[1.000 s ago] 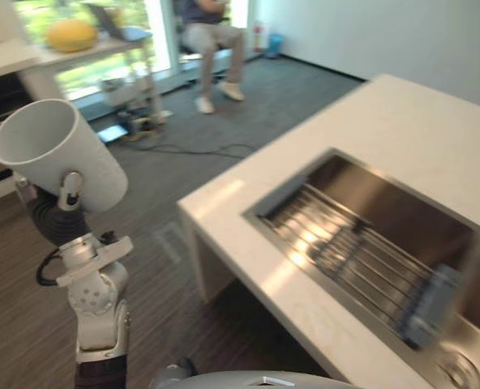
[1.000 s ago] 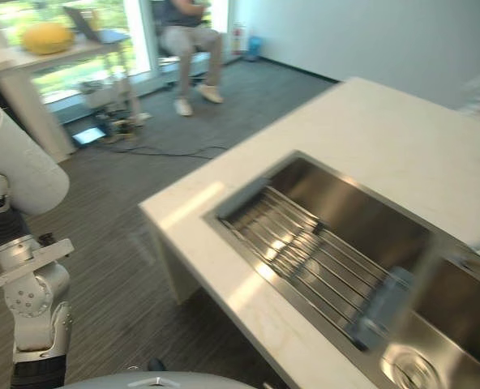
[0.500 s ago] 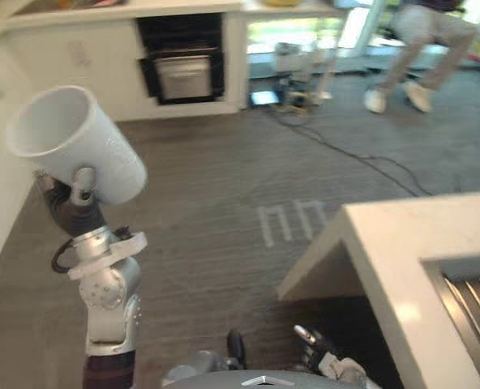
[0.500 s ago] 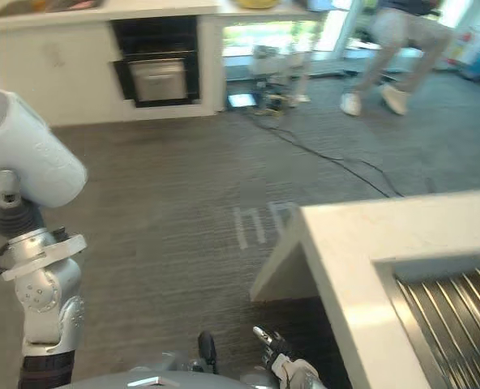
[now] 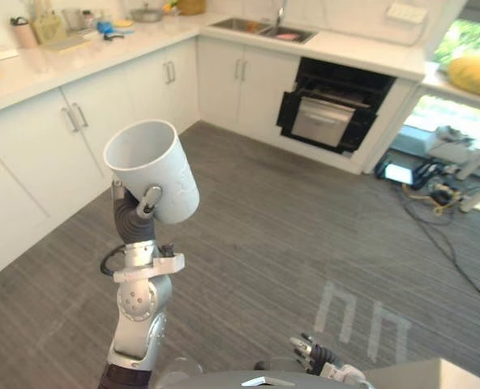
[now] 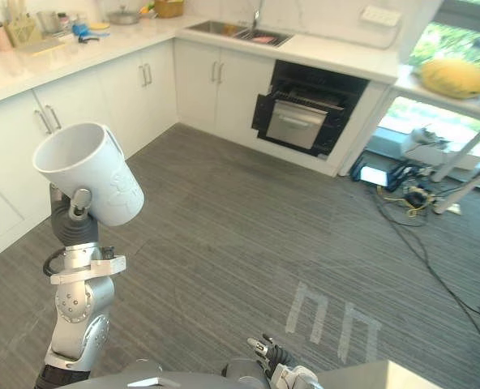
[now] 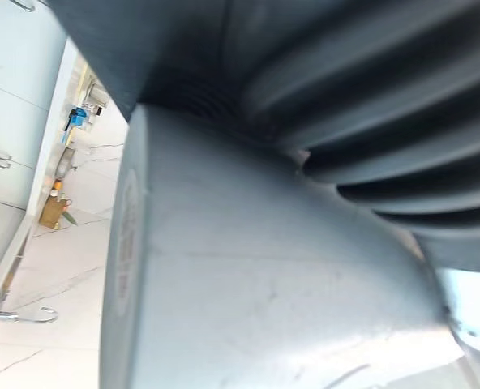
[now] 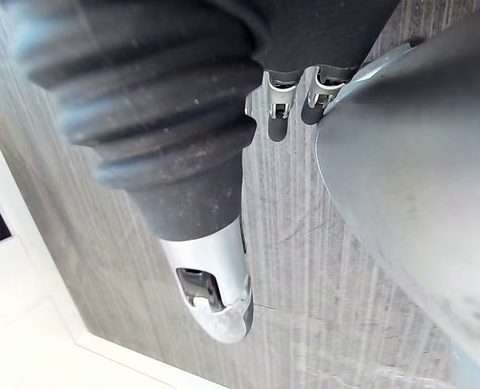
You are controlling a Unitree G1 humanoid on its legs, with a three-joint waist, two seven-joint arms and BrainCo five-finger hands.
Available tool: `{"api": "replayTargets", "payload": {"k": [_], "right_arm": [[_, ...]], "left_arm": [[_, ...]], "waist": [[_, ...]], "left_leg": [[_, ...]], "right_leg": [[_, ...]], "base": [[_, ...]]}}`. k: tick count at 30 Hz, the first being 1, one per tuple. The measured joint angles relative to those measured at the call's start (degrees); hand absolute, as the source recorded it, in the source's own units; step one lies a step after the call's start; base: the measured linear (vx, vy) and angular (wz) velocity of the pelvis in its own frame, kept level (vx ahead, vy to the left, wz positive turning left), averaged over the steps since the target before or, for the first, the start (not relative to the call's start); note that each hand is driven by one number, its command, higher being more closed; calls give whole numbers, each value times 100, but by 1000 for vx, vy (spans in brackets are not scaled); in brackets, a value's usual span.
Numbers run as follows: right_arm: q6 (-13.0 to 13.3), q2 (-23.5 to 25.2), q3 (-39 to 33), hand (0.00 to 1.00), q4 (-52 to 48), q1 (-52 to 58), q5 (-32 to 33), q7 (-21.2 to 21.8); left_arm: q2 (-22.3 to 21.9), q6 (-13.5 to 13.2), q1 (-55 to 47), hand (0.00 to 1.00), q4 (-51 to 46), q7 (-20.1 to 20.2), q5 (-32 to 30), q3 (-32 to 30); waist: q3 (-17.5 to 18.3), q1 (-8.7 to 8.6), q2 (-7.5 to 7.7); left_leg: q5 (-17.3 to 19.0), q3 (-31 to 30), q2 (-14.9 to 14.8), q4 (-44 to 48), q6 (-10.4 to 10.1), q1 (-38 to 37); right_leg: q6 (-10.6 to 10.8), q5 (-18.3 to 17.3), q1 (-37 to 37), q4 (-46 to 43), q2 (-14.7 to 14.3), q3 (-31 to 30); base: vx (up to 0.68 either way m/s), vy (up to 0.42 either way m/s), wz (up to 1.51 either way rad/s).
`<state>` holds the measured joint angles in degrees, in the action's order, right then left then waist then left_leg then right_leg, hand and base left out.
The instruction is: Walk over to the sink, pick up the cup, carry it to the dishwasher, place the cup inside the dishwasher, then close the dishwasher door
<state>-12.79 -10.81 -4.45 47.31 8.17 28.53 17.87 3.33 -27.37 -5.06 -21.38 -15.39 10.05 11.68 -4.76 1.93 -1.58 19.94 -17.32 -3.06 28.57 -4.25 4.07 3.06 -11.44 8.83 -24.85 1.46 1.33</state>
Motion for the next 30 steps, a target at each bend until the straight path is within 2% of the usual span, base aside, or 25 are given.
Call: {"api": "replayTargets", "payload": {"k": [2, 3, 4, 5, 6, 7, 9, 10, 11, 13, 14, 15, 16, 17, 18, 20, 21, 22, 23, 24, 26, 27, 28, 29, 30], "right_arm": [[-26, -28, 96, 0, -164, 83, -137, -4], [-102, -94, 172, 0, -168, 101, -165, -61], [-174, -127, 202, 0, -182, 111, -166, -114], [-325, -147, 216, 0, -308, 198, -160, -221], [-365, -131, 222, 0, -423, 291, -140, -231], [-388, -44, 239, 0, -572, 411, -18, -190], [-372, 102, 257, 0, -612, 406, 65, -128], [-371, 221, 286, 0, -550, 289, 87, -43], [-363, 281, 372, 0, -438, 125, 94, 31], [-352, 323, 373, 0, -69, -114, 142, 92], [-320, 286, 378, 0, 156, -191, 138, 182], [-240, 268, 382, 0, 335, -201, 146, 282], [-207, 303, 392, 0, 361, -199, 148, 300], [-147, 328, 481, 0, 382, -221, 143, 353], [-135, 269, 501, 0, 404, -245, 145, 427], [-82, 173, 504, 0, 642, -419, 146, 476], [-15, 105, 456, 0, 768, -416, 146, 477], [-8, 61, 426, 0, 814, -402, 144, 472], [49, 81, 422, 0, 899, -419, 140, 455], [46, 126, 437, 0, 899, -429, 136, 463], [57, 153, 471, 0, 902, -375, 135, 442], [64, 184, 476, 0, 899, -316, 139, 397], [73, 199, 467, 0, 841, -307, 146, 364], [95, 247, 427, 0, 696, -317, 161, 267], [117, 263, 417, 0, 633, -334, 167, 260]], "left_arm": [[-19, -2, -145, 100, -291, -5, 111, 32], [-88, -3, -268, 100, -462, -27, 110, 129], [-118, -12, -329, 100, -548, -46, 109, 194], [-169, -13, -446, 100, -661, -54, 107, 243], [-200, -18, -543, 100, -712, -59, 108, 239], [-208, -28, -628, 100, -702, -81, 109, 170], [-196, -36, -618, 100, -655, -82, 107, 136], [-154, -59, -549, 100, -537, -45, 104, 76], [-106, -67, -476, 100, -308, -36, 104, 23], [-107, -19, -398, 100, -20, -3, 104, -62], [-155, 2, -410, 100, 49, -5, 104, -71], [-204, -4, -422, 100, 65, -7, 99, -95], [-194, 3, -425, 100, 83, -11, 98, -151], [-198, 3, -394, 100, 130, -36, 99, -298], [-191, 3, -398, 100, 211, -66, 101, -445], [-103, 44, -676, 100, 288, -75, 113, -621], [-122, 49, -781, 100, 310, -41, 114, -600], [-142, 47, -801, 100, 293, -18, 116, -565], [-99, 37, -807, 100, 302, 75, 181, -561], [-37, 35, -801, 100, 281, 132, 259, -555], [38, 37, -780, 100, 230, 221, 358, -488], [65, 46, -757, 100, 229, 313, 374, -392], [62, 55, -726, 100, 220, 353, 376, -346], [66, 131, -627, 100, 164, 420, 377, -243], [87, 163, -546, 100, 153, 473, 375, -184]], "waist": [[10, -41, -51], [-4, -44, -123], [-24, -14, -165], [-49, 55, -205], [-58, 86, -243], [16, 96, -165], [127, 82, -64], [145, 114, 80], [117, 105, 113], [80, 58, 89], [74, 58, 11], [80, 95, 11], [90, 94, 27], [19, 101, 36], [-60, 134, -10], [-271, 239, -162], [-272, 239, -187], [-270, 236, -187], [-275, 233, -114], [-208, 244, 76], [-153, 212, 251], [-77, 172, 345], [-65, 149, 360], [-71, 97, 363], [-86, 76, 389]], "left_leg": [[-70, 169, -41, 270, 1, 16], [-217, 455, -76, 1193, 151, 419], [-392, 640, -149, 1693, 161, 656], [-792, 1097, -391, 2385, 148, 989], [-1024, 1448, -598, 2621, 220, 1091], [-1251, 1962, -859, 2693, 338, 1088], [-1343, 2380, -1045, 2618, 349, 1085], [-1019, 2617, -1072, 2397, 336, 1063], [-541, 2849, -946, 1614, 304, 1012], [-610, 2893, -635, 110, 254, 867], [-1278, 2797, -454, -1223, 130, 648], [-2022, 2834, -297, -1763, 171, 356], [-2022, 2831, -229, -1857, 127, 290], [-1829, 2709, -263, -1465, 94, 464], [-1563, 2621, -400, -842, 32, 723], [-1214, 2484, -801, 525, -175, 1221], [-1137, 2230, -699, 363, -194, 1252], [-1202, 2149, -625, 138, -68, 1208], [-1121, 2201, -484, 88, 160, 1057], [-1052, 2299, -299, -14, 231, 962], [-911, 2449, -89, 40, 308, 859], [-812, 2497, 70, -46, 403, 742], [-800, 2533, 121, -99, 432, 672], [-772, 2547, 151, -199, 493, 521], [-765, 2572, 172, -277, 508, 409]], "right_leg": [[-38, -174, -255, 42, -47, 154], [-57, -220, -502, 174, -38, 318], [-67, -235, -626, 241, -54, 420], [-114, -265, -892, 362, -82, 546], [-111, -273, -1097, 503, -88, 619], [-120, -237, -1386, 782, -62, 758], [-104, -44, -1618, 1132, -36, 914], [-124, 65, -1766, 1377, 39, 973], [-116, 82, -1758, 1432, 174, 1011], [-105, 77, -1772, 1438, 387, 1054], [-51, 57, -1876, 1544, 469, 1035], [79, -14, -2083, 1800, 479, 875], [51, -19, -2171, 1925, 469, 736], [21, -4, -2204, 2030, 252, 489], [11, -11, -2245, 2100, 60, 403], [-94, 80, -2530, 2148, -145, 126], [-131, 18, -2604, 2151, -173, 74], [-108, -92, -2599, 2125, -183, 48], [-113, -368, -2509, 1824, -63, -119], [-65, -665, -2232, 1358, 148, -262], [-41, -920, -2144, 1030, 385, -392], [14, -915, -2124, 808, 498, -459], [50, -881, -1987, 463, 532, -549], [391, -732, -1508, -624, 522, -713], [721, -555, -1203, -1248, 532, -779]], "base": [[198, -132, 57], [226, -101, 71], [180, -19, 66], [189, -5, 50], [224, -17, 61], [245, -28, 54], [253, -13, 53], [226, 31, 55], [202, 44, 57], [122, 86, 47], [161, 148, 39], [156, 130, 38], [157, 82, 39], [104, 5, 32], [84, -7, 15], [94, 100, -34], [83, 140, -37], [49, 130, -25], [60, 100, -39], [89, 111, -44], [146, 105, -36], [186, 113, -23], [208, 127, -13], [153, 96, -7], [217, 154, -20]]}}
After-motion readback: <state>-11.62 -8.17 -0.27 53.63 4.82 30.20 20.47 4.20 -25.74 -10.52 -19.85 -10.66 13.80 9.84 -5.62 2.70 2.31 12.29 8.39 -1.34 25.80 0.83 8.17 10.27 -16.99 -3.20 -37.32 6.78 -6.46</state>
